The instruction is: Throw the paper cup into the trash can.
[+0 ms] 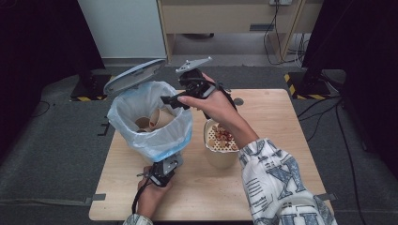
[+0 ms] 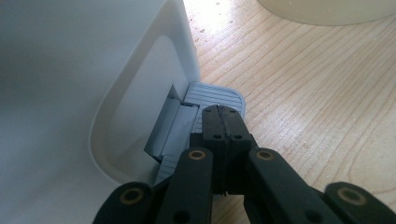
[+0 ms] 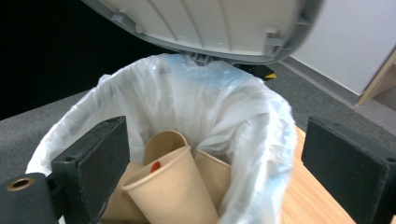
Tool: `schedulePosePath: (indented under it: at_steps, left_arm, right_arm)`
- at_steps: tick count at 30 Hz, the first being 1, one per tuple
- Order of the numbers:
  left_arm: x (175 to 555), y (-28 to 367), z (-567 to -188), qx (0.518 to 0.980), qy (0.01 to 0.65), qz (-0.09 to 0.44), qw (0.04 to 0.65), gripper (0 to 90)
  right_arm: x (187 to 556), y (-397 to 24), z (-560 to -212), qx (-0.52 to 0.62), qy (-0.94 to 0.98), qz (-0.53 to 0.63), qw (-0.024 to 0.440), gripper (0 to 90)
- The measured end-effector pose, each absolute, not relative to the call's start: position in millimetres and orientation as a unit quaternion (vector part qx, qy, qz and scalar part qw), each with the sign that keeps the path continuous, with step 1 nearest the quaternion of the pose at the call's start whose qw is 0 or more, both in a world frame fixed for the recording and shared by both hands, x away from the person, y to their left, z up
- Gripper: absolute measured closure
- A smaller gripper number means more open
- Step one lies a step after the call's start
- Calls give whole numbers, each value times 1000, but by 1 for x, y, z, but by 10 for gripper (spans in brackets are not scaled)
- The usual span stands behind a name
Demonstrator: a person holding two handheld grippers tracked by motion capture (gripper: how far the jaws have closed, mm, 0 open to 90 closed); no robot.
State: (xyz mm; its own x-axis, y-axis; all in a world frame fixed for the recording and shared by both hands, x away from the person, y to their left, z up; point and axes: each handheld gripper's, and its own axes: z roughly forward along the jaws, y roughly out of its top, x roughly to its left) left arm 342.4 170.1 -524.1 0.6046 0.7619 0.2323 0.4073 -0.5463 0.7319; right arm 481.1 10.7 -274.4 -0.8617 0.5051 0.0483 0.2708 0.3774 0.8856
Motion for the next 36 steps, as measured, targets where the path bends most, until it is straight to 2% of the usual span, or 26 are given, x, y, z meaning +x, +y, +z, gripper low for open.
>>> schedulePosePath:
  at_steps: [36]
  left_arm:
    - [342,170,-524,836,348,276,322,893]
  right_arm:
    - [488,-108,-297,310,795,495,164,71]
